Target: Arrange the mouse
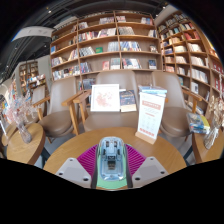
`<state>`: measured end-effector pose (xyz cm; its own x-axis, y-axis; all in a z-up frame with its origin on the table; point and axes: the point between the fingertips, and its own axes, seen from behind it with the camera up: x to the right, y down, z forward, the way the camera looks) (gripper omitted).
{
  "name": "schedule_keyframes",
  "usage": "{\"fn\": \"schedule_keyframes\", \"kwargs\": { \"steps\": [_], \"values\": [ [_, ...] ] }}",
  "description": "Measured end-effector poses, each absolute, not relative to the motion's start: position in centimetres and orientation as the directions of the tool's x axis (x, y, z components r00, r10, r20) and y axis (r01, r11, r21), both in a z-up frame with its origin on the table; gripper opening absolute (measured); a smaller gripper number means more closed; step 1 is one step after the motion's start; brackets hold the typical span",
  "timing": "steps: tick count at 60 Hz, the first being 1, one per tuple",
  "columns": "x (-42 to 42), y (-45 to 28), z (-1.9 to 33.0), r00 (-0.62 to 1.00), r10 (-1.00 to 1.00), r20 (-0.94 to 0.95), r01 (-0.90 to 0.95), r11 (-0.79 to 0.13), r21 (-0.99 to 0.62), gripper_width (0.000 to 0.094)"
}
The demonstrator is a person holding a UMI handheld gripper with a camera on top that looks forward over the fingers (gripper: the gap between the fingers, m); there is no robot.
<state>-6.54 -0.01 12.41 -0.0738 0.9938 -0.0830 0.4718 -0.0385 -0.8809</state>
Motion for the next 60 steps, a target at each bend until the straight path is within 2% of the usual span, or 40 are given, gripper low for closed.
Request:
{"fn": "schedule_keyframes", "kwargs": {
  "steps": [13,30,32,36,38,44,52,60],
  "values": [
    [-10.6,-3.9,3.8,-0.114,0.993,-0.04,0.559,0.03,-0.829,0.0409],
    [-10.7,-3.0,-1.1,-0.049,0.999,0.003,0.628,0.033,-0.778,0.0507],
    [-11.0,-2.7,-0.8,-0.051,0.999,-0.001,0.612,0.031,-0.79,0.0564],
    [-10.9,-2.0,-0.1,-0.027,1.0,0.004,0.6,0.019,-0.8,0.0758],
    [-10.6,-1.8,0.2,-0.016,1.0,0.005,0.601,0.014,-0.799,0.0814],
    [-9.1,-1.5,3.2,-0.014,1.0,-0.014,0.576,-0.003,-0.817,0.0822],
    [-3.6,-0.7,9.7,-0.004,1.0,-0.017,0.512,-0.012,-0.859,0.0855],
    [4.5,0.9,14.8,0.028,0.998,0.048,0.462,0.029,-0.887,0.0856]
  ]
}}
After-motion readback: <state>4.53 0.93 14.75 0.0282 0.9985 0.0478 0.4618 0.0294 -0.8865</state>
